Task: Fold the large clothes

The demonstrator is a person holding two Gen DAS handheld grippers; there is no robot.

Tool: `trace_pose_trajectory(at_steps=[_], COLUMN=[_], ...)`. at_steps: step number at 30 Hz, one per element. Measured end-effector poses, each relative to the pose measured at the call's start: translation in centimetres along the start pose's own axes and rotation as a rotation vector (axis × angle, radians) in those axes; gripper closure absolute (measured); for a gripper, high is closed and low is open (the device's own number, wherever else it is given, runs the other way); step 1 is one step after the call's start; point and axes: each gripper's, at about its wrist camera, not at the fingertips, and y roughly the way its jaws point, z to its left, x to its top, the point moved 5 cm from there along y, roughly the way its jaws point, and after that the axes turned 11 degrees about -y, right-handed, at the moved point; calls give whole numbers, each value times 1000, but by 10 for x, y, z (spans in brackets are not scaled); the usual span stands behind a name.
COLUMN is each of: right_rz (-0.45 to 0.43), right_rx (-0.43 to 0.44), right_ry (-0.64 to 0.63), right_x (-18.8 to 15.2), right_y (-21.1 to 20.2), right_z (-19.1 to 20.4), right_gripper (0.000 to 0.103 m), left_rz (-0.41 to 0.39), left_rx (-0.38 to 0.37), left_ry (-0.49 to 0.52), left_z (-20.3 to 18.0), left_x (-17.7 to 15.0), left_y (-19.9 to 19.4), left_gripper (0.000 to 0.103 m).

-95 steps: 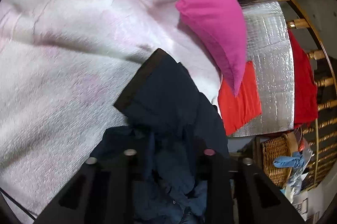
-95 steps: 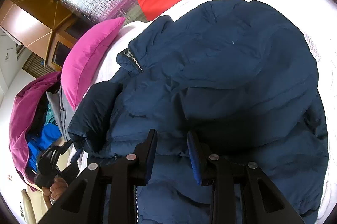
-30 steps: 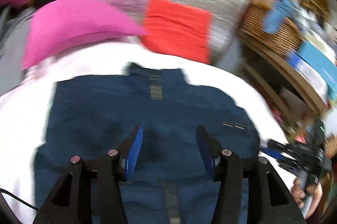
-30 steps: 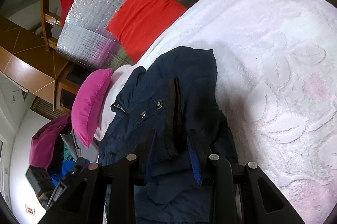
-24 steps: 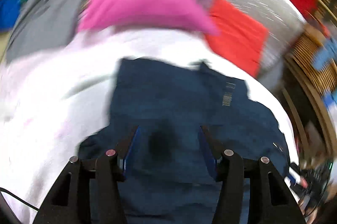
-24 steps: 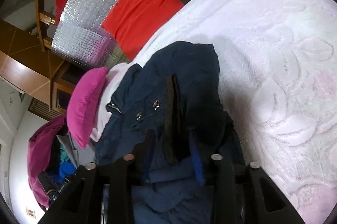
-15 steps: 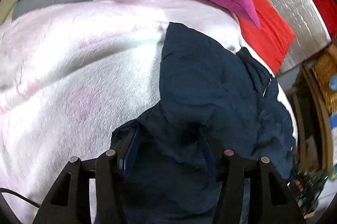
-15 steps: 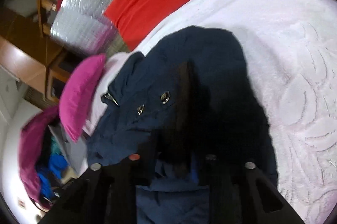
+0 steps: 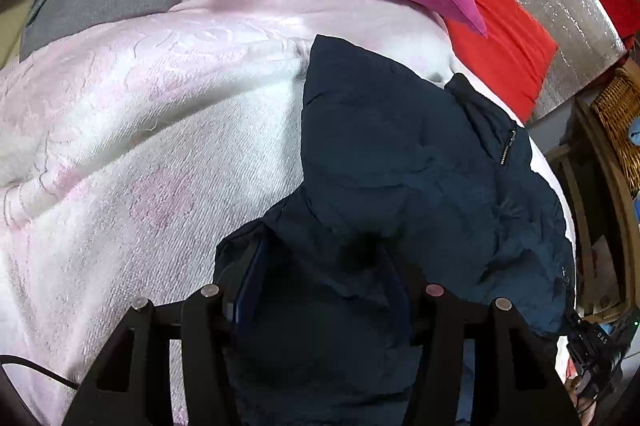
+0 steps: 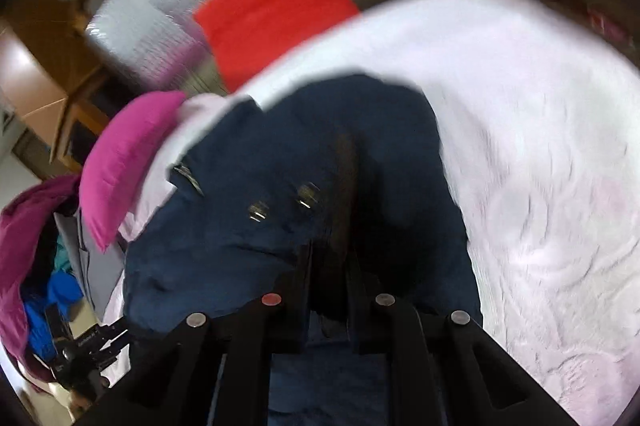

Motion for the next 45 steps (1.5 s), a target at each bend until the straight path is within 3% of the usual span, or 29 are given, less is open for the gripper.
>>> trace_pose_trajectory(at_steps=[3,4,6,7,8,13,16,18,21,24,27,28,29,35,41,43,45], right_rz=[4,-6,-20,-27,-40,-129,-129,-74,18,14,-16,-25,-26,-30,-47,-45,-32], right_rx=[46,47,52,62,71,38,-7,-36,1,-45,-102,-163,-201,-294,-217,-167,-118], right_ry=[56,59,70,88,103,124,135,140,136,15,-90,-146,-179,-255,-173,-119,-60], right_x=[3,6,8,9,9,20,22,19,11,13,14,14,13,10,16,15,16], right_y=[-5,-10,-15,-19,-22,-39,-34,-17,11,11,5,4,4,14,-3,-9,-10], right_z=[-7,-8,-12,-15,-16,-28,-39,-45,-40,-18,1,8,11,8,3,-2,-11], right_gripper=[84,80,62,43,36,35,26,26,25,24,39,51,57,60,60,58,50], left_rz=[-21,-31,-54,-67,-76,-117,-143,-155,-169,-192,-219,-229,-234,-263,-282,-287,-292], left_rx=[-6,-10,-21,-26,-25,74,147,162,178,201,229,238,243,262,271,268,268], left_ry=[2,6,22,36,48,140,207,226,242,256,281,291,297,340,348,344,347], left_z=[-3,-5,-11,-15,-18,-27,-33,-35,-36,-38,-42,-44,-45,-51,-51,-51,-52], left_x=[2,3,5,5,7,5,1,1,1,2,0,0,-1,-6,-5,-4,-5], left_y=[-5,-7,-13,-16,-16,-8,-3,-1,0,-1,-2,-2,-3,-5,-8,-9,-11], left_gripper=[46,46,46,46,46,46,46,46,46,46,46,46,46,46,46,46,46])
